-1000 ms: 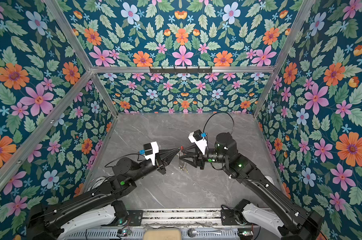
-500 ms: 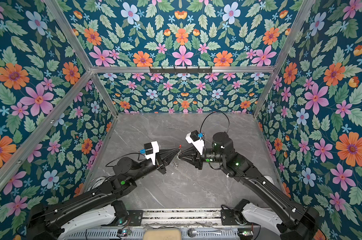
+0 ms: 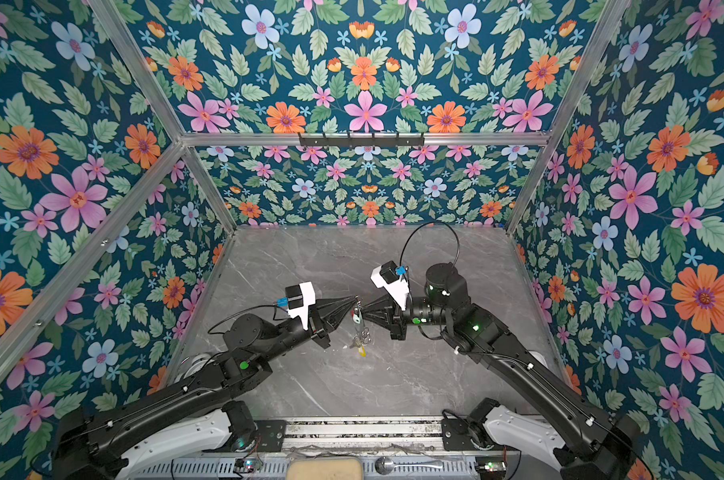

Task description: Remove the keys from the keyring

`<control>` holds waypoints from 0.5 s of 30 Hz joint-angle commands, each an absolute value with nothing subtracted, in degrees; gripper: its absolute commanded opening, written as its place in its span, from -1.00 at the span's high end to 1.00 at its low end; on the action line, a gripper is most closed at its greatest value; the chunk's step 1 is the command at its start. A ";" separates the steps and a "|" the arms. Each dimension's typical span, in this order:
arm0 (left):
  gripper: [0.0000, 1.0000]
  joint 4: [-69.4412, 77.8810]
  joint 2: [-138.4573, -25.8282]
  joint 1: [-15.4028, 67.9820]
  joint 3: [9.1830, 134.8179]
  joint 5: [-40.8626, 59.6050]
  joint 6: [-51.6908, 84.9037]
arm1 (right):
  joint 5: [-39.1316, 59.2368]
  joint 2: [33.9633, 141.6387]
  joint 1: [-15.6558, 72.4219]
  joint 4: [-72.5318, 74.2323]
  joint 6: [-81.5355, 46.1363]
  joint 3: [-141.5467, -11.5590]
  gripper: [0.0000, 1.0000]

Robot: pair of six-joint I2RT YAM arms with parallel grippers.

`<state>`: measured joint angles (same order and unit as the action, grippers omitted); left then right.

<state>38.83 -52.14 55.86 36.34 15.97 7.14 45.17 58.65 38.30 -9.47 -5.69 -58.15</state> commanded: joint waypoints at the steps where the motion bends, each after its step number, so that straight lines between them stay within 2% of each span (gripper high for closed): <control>1: 1.00 38.46 -51.59 55.47 36.71 17.84 6.98 | 47.22 58.78 37.46 -14.54 -3.87 -59.85 1.00; 15: 1.00 33.32 -50.44 55.20 38.14 22.91 7.03 | 46.08 60.29 35.14 -26.69 2.77 -68.42 1.00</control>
